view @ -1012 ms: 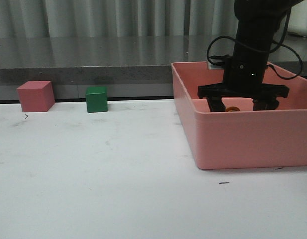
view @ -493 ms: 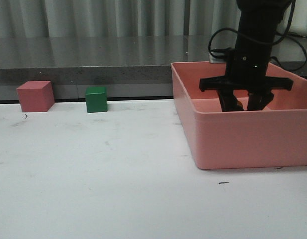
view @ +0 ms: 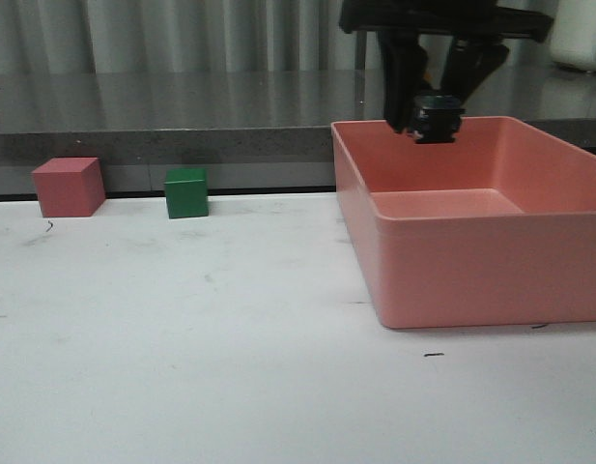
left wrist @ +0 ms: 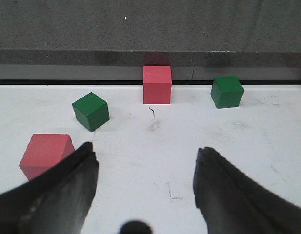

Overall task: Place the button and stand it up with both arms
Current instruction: 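Lift the button out of the bin and carry it toward the left arm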

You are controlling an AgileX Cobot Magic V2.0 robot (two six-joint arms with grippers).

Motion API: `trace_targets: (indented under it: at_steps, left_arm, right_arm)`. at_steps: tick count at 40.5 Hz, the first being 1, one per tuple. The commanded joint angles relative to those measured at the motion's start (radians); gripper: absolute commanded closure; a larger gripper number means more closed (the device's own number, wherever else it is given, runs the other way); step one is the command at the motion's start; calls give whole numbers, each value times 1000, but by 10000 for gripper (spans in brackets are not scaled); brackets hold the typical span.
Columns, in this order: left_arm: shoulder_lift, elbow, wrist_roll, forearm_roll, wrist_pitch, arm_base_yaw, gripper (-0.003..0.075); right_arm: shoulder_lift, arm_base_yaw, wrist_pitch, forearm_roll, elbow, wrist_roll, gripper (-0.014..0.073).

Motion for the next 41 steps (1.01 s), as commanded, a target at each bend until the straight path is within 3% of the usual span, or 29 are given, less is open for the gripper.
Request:
trace_targets:
  at_steps: [1,8,11,22,35,41]
  left_arm:
    - [4,-29,-1,-7,-73,-1,303]
    - [4,-29,-1,-7,-73,-1,303]
    - [4,-29,-1,-7,-73,-1,303]
    - [4,-29,-1,-7,-73,-1,303]
    - [4,-29,-1,-7,-73,-1,303]
    - [4,-29,-1,-7,-73,-1,303]
  right_arm:
    - [-65,54,-4,31,-28,-3,326]
    - [-63,106,-29,182,-28,4,326]
    - [-59,135,-51,204,-28,92,326]
    - [34,275,-9,-50,-106,394,326]
    - [296,384,155,-132,-435,500,326]
    - [381,389,153,-143,-520,575,326]
